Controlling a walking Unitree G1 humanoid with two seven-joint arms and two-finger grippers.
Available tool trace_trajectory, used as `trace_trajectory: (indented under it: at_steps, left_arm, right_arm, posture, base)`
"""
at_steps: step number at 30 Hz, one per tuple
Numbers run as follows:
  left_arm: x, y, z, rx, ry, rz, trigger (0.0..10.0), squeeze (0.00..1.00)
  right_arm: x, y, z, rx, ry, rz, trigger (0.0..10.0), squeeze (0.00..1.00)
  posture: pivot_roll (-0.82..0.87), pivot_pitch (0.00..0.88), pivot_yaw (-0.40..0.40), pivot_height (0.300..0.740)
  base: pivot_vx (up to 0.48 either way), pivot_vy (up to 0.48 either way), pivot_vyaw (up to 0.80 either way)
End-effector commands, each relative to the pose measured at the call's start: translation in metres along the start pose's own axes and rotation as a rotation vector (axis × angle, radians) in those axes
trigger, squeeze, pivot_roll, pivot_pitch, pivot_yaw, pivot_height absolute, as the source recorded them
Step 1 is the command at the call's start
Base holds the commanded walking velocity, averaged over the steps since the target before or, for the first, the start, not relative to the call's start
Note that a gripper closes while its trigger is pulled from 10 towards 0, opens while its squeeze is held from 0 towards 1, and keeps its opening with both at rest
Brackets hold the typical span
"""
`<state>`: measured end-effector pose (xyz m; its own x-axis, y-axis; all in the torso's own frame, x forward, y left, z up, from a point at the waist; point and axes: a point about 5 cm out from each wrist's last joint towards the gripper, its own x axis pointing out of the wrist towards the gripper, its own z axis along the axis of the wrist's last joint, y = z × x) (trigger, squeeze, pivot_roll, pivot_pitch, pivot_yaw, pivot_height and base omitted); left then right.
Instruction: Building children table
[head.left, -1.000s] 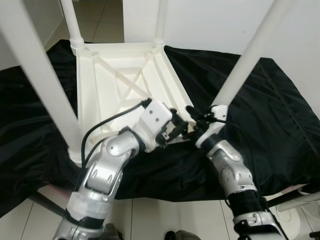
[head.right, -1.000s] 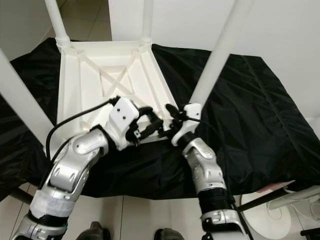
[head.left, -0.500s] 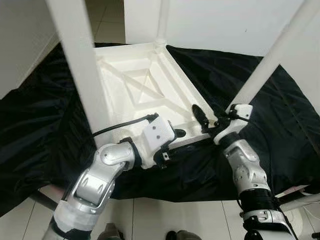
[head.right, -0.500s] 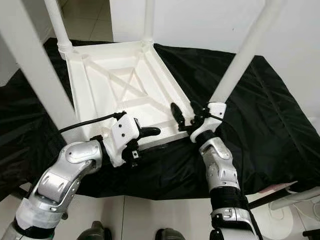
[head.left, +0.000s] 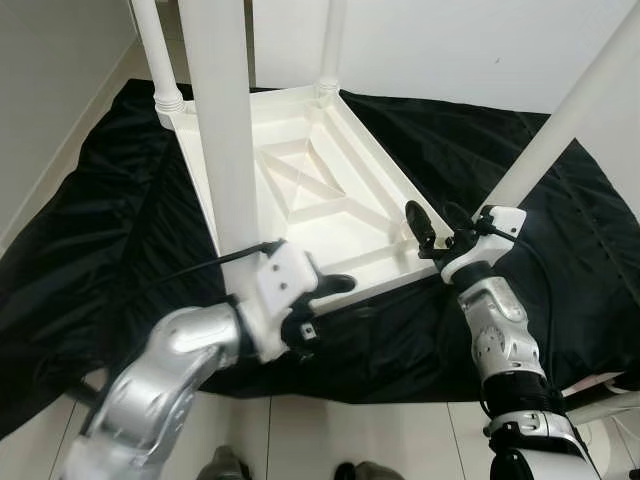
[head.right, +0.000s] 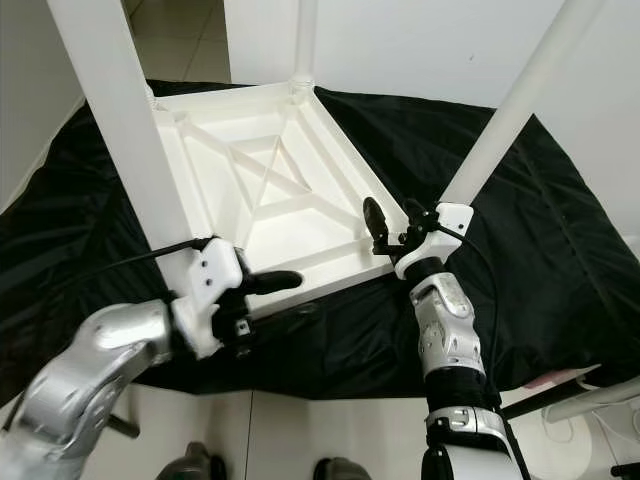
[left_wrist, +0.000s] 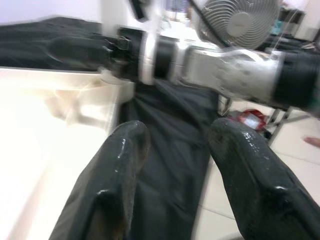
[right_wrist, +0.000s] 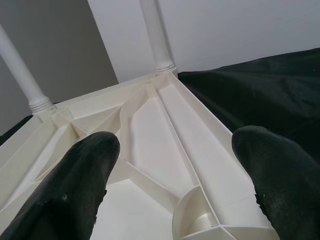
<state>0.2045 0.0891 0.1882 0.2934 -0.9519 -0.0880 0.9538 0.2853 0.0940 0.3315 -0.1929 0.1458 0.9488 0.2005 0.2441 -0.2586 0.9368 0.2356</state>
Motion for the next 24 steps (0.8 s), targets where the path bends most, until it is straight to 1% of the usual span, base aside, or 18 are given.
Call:
trace_trajectory:
  at_steps: [1, 2, 5, 6, 7, 9, 10, 12, 14, 15, 16, 17, 19, 20, 22, 23, 24]
  left_arm:
    - [-0.025, -0.006, -0.001, -0.008, 0.051, 0.004, 10.0, 0.0]
    - [-0.025, -0.006, -0.001, -0.008, 0.051, 0.004, 10.0, 0.0]
    - [-0.047, -0.012, -0.001, -0.047, 0.087, 0.011, 10.0, 0.0]
    - [-0.051, -0.012, -0.001, -0.049, 0.096, 0.012, 10.0, 0.0]
    - [-0.051, -0.012, -0.001, -0.049, 0.096, 0.012, 10.0, 0.0]
    - [-0.062, -0.012, 0.001, -0.063, 0.112, 0.034, 10.0, 0.0]
    - [-0.062, -0.012, 0.001, -0.063, 0.112, 0.034, 10.0, 0.0]
    - [-0.074, -0.011, 0.001, -0.07, 0.131, 0.061, 10.0, 0.0]
    - [-0.09, -0.007, -0.001, -0.082, 0.176, 0.118, 10.0, 0.0]
    - [-0.09, -0.007, -0.001, -0.082, 0.176, 0.118, 10.0, 0.0]
    - [-0.096, -0.005, -0.003, -0.084, 0.195, 0.139, 10.0, 0.0]
    - [-0.096, -0.005, -0.003, -0.084, 0.195, 0.139, 10.0, 0.0]
    - [-0.126, 0.011, -0.005, -0.093, 0.255, 0.27, 10.0, 0.0]
    - [-0.126, 0.011, -0.005, -0.093, 0.255, 0.27, 10.0, 0.0]
    - [-0.151, 0.021, -0.004, -0.092, 0.294, 0.38, 10.0, 0.0]
    - [-0.151, 0.021, -0.004, -0.092, 0.294, 0.38, 10.0, 0.0]
    - [-0.156, 0.023, -0.003, -0.092, 0.302, 0.405, 10.0, 0.0]
  right_arm:
    - [-0.003, -0.018, 0.007, -0.025, -0.013, -0.067, 10.0, 0.0]
    - [-0.003, -0.018, 0.007, -0.025, -0.013, -0.067, 10.0, 0.0]
    - [0.002, -0.018, 0.007, -0.028, -0.009, -0.058, 10.0, 0.0]
    - [0.003, -0.018, 0.007, -0.028, -0.007, -0.055, 10.0, 0.0]
    - [0.003, -0.018, 0.007, -0.028, -0.007, -0.055, 10.0, 0.0]
    - [0.006, -0.017, 0.007, -0.027, -0.006, -0.042, 10.0, 0.0]
    - [0.006, -0.017, 0.007, -0.027, -0.006, -0.042, 10.0, 0.0]
    - [0.008, -0.015, 0.007, -0.028, -0.005, -0.024, 10.0, 0.0]
    - [0.01, -0.013, 0.007, -0.026, -0.005, -0.008, 10.0, 0.0]
    - [0.01, -0.013, 0.007, -0.026, -0.005, -0.008, 10.0, 0.0]
    - [0.011, -0.012, 0.007, -0.026, -0.005, -0.001, 10.0, 0.0]
    - [0.011, -0.012, 0.007, -0.026, -0.005, -0.001, 10.0, 0.0]
    - [0.013, -0.003, 0.002, -0.022, 0.012, 0.039, 10.0, 0.0]
    - [0.013, -0.003, 0.002, -0.022, 0.012, 0.039, 10.0, 0.0]
    - [0.014, 0.004, -0.002, -0.022, 0.028, 0.076, 10.0, 0.0]
    - [0.014, 0.004, -0.002, -0.022, 0.028, 0.076, 10.0, 0.0]
    - [0.015, 0.005, -0.003, -0.022, 0.031, 0.082, 10.0, 0.0]
  posture:
    - [0.0, 0.064, -0.053, 0.74]
    - [0.0, 0.064, -0.053, 0.74]
    - [0.01, 0.062, -0.057, 0.74]
    - [0.01, 0.062, -0.057, 0.74]
    - [0.01, 0.062, -0.057, 0.74]
    - [0.02, 0.061, -0.06, 0.74]
    - [0.02, 0.061, -0.06, 0.74]
    - [0.03, 0.059, -0.063, 0.74]
    - [0.03, 0.061, -0.065, 0.74]
    - [0.03, 0.061, -0.065, 0.74]
    - [0.04, 0.06, -0.069, 0.74]
    - [0.04, 0.06, -0.069, 0.74]
    - [0.05, 0.058, -0.07, 0.74]
    - [0.05, 0.058, -0.07, 0.74]
    - [0.05, 0.057, -0.07, 0.74]
    - [0.05, 0.057, -0.07, 0.74]
    - [0.05, 0.057, -0.07, 0.74]
  base:
    - [0.0, 0.0, 0.0]
    - [0.0, 0.0, 0.0]
    - [0.0, 0.0, 0.0]
    - [0.0, 0.0, 0.0]
    - [0.0, 0.0, 0.0]
    - [0.0, 0.0, 0.0]
    - [0.0, 0.0, 0.0]
    - [0.0, 0.0, 0.0]
    - [0.0, 0.0, 0.0]
    - [0.0, 0.0, 0.0]
    - [0.0, 0.0, 0.0]
    - [0.0, 0.0, 0.0]
    - [0.0, 0.0, 0.0]
    - [0.0, 0.0, 0.0]
    - [0.0, 0.0, 0.0]
    - [0.0, 0.0, 0.0]
    - [0.0, 0.0, 0.0]
